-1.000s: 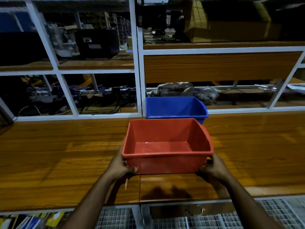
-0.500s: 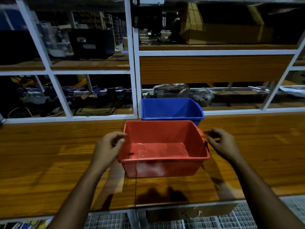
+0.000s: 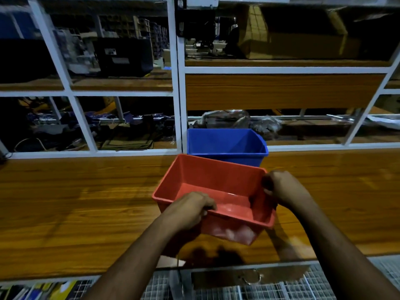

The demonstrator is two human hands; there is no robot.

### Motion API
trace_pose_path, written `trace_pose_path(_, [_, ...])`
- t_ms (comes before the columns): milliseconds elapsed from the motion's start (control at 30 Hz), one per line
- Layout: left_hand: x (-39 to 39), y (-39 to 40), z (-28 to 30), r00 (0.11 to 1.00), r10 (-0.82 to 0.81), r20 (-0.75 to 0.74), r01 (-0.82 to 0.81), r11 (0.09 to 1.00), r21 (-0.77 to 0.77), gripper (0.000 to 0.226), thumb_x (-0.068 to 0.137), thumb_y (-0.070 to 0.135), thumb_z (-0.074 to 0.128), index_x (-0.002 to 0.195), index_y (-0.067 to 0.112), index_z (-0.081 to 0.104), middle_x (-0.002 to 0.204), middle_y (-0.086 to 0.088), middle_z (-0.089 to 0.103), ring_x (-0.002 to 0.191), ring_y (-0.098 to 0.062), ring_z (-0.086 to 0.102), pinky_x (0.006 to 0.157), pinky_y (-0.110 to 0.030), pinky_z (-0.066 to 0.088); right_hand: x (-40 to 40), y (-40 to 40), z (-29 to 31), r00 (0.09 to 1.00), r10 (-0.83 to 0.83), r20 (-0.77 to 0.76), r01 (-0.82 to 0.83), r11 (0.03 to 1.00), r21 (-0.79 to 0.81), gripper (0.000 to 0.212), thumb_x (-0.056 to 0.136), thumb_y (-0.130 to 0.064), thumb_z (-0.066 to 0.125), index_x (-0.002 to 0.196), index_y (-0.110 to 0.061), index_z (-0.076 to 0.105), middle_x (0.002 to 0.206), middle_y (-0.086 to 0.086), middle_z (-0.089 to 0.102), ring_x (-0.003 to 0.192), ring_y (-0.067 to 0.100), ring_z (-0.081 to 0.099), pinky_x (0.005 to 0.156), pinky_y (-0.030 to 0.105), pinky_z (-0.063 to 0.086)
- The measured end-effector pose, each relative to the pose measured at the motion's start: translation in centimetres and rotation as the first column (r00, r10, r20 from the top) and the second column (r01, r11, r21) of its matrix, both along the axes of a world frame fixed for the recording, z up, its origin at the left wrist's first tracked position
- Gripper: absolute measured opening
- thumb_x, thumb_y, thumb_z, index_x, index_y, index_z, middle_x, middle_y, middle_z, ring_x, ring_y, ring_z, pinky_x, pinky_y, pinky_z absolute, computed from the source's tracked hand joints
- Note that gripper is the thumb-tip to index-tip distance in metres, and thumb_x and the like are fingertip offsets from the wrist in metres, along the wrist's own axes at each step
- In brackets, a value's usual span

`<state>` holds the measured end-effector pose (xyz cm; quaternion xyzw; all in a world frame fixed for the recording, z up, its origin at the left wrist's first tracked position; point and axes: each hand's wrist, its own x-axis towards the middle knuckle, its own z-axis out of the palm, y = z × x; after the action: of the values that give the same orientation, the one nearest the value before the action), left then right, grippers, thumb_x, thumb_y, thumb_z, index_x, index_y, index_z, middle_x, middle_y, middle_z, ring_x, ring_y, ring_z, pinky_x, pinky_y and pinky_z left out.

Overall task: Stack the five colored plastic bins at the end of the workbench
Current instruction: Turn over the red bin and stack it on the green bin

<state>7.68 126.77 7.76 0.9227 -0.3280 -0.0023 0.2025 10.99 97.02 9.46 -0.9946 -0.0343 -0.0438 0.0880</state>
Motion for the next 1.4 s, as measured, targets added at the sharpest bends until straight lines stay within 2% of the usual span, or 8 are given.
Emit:
trace_pose_path(333, [-2.3,4.5,2.8,0.999,0.029,0.018,-0.031,0.981,0.191,0.037,0.075,0.009,0.066,0.097,0.038,0.074,0.101,0.015,0.055,0.1,-0.007,0.039,0.086,-0.026,0.032,1.5,2.0,-0.8,0.965,0.181,-0.19,-0.154,0.977,0.148,0.045,0.093,-0.024,0.059,0.137,-0.029,0.053,0.125,0.003,0.066,0.111,0.019,0.063,0.092,0.029,0.048])
trace_pose_path(500, [-2.0,7.2,2.3,0.979,0.143,-0.145,-0.126,0.985,0.121,0.034,0.073,0.001,0.063,0.089,0.028,0.076,0.099,0.018,0.051,0.105,-0.008,0.048,0.077,-0.011,0.034,0.6,4.1,-1.1,0.96,0.211,-0.183,-0.143,0.935,0.326,0.01,0.096,-0.034,0.056,0.094,-0.031,0.065,0.081,-0.011,0.067,0.071,0.006,0.062,0.056,0.011,0.042])
trace_pose_path(600, [-1.8,7.9,2.8,0.983,0.146,-0.108,-0.127,0.979,0.162,0.038,0.07,0.0,0.068,0.071,0.037,0.074,0.112,0.02,0.048,0.106,0.0,0.039,0.086,-0.016,0.038,0.4,5.3,-1.7,0.948,0.21,-0.238,-0.095,0.903,0.419,0.022,0.096,-0.036,0.054,0.083,-0.022,0.062,0.074,-0.004,0.067,0.061,0.012,0.062,0.056,0.031,0.052])
trace_pose_path(800, [-0.5,8.1,1.4,0.907,0.397,-0.142,-0.413,0.905,-0.102,0.017,0.078,0.003,0.07,0.08,0.018,0.079,0.102,0.019,0.045,0.109,-0.008,0.05,0.084,-0.021,0.049,0.4,5.5,-2.3,0.901,0.124,-0.417,0.133,0.834,0.535,0.02,0.097,-0.023,0.05,0.104,-0.006,0.059,0.066,0.012,0.055,0.042,0.02,0.047,0.038,0.023,0.034])
trace_pose_path(1000, [0.1,7.3,0.0,0.791,0.487,-0.371,-0.612,0.655,-0.444,0.028,0.093,0.009,0.054,0.11,0.024,0.07,0.114,0.003,0.055,0.094,-0.016,0.064,0.072,-0.033,0.059,-0.8,6.0,-2.2,0.899,0.055,-0.435,0.284,0.683,0.673,0.021,0.092,-0.018,0.057,0.073,-0.011,0.053,0.045,0.006,0.039,0.031,0.015,0.033,0.038,0.017,0.024])
trace_pose_path(1100, [0.1,7.0,0.4,0.605,0.419,-0.677,-0.793,0.391,-0.467,0.016,0.094,0.017,0.054,0.108,0.016,0.062,0.095,-0.004,0.066,0.075,-0.018,0.066,0.065,-0.039,0.06,-1.1,6.1,-2.2,0.895,0.014,-0.446,0.334,0.644,0.689,0.023,0.09,-0.024,0.061,0.071,-0.014,0.055,0.048,0.004,0.044,0.035,0.016,0.038,0.041,0.019,0.029])
trace_pose_path(1300, [-0.6,6.1,1.7,0.566,0.181,-0.805,-0.763,0.485,-0.427,0.017,0.092,0.001,0.048,0.09,0.009,0.063,0.05,0.004,0.057,0.041,-0.007,0.052,0.043,-0.02,0.047,-2.2,5.6,-2.5,0.881,-0.042,-0.471,0.416,0.541,0.731,0.01,0.09,-0.027,0.063,0.087,-0.018,0.059,0.077,0.011,0.05,0.056,0.017,0.044,0.057,0.025,0.037])
trace_pose_path(1400, [0.2,4.9,2.3,0.566,0.107,-0.818,-0.737,0.511,-0.443,0.026,0.084,-0.003,0.047,0.085,0.013,0.067,0.062,-0.001,0.058,0.047,-0.008,0.049,0.044,-0.02,0.041,-3.7,4.3,-2.4,0.869,-0.088,-0.487,0.464,0.487,0.74,0.018,0.093,-0.025,0.061,0.078,-0.02,0.052,0.069,0.006,0.046,0.05,0.014,0.04,0.058,0.024,0.035])
